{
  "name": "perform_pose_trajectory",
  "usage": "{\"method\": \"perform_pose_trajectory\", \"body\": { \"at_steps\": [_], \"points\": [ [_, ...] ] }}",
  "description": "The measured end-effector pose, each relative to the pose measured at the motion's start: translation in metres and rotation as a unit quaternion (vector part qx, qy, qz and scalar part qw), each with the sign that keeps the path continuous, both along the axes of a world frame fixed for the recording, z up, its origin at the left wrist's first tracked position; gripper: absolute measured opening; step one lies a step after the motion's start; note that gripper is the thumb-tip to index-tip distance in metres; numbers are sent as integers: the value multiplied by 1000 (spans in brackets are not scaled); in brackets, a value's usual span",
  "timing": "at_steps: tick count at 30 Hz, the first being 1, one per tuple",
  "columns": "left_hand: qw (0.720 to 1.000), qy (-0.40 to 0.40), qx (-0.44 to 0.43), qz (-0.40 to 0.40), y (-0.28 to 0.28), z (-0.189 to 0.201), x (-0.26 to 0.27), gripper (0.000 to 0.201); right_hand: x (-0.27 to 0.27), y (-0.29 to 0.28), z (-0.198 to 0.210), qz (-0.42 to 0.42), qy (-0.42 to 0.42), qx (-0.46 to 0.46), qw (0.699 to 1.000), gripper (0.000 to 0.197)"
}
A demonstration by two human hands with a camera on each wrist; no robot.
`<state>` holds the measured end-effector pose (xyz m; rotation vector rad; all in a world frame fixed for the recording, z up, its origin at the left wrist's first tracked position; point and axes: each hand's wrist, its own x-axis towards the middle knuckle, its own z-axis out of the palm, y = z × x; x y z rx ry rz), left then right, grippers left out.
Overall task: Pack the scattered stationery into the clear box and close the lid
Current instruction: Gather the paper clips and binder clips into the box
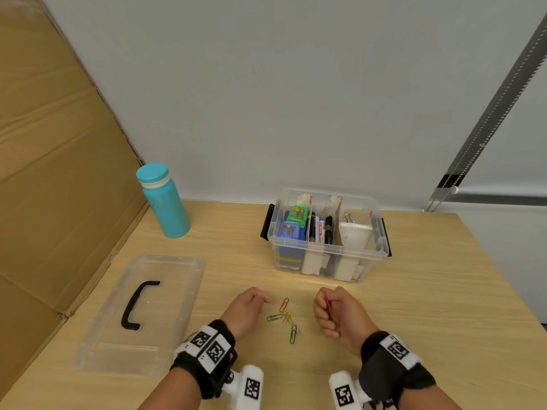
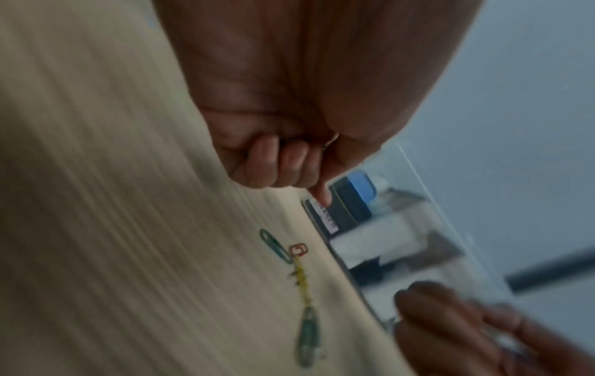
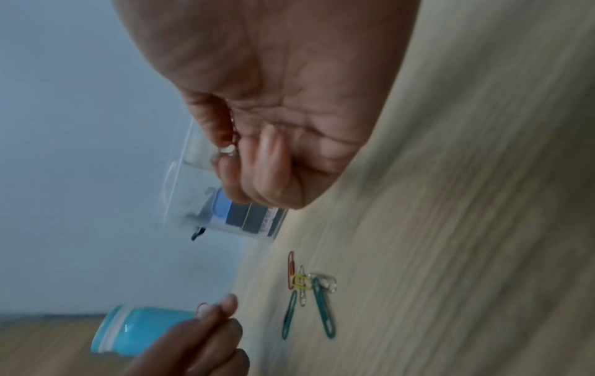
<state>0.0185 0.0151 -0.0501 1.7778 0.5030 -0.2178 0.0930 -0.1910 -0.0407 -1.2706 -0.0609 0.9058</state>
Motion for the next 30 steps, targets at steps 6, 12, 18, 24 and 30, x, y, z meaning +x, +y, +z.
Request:
{"method": "perform_pose_trajectory", "body": {
  "at_steps": [6, 12, 18, 24, 30],
  "points": [
    [933, 23, 322, -160, -16, 4, 3, 17, -10, -4, -3, 20, -62, -149, 987, 29],
    [921, 34, 349, -171, -19, 2, 3, 13, -25, 19, -4, 150, -337, -399, 839, 23],
    [883, 41, 425, -195, -23, -2, -1, 23, -37, 36, -9, 203, -384, -518, 737, 32],
    [944, -18, 303, -129, -13, -4, -9, 14, -34, 38, -1, 241, -370, -530, 724, 12],
    [999, -31, -12, 22, -2, 2, -15, 23, -23, 19, 1, 211, -285, -351, 866, 22]
  ]
}}
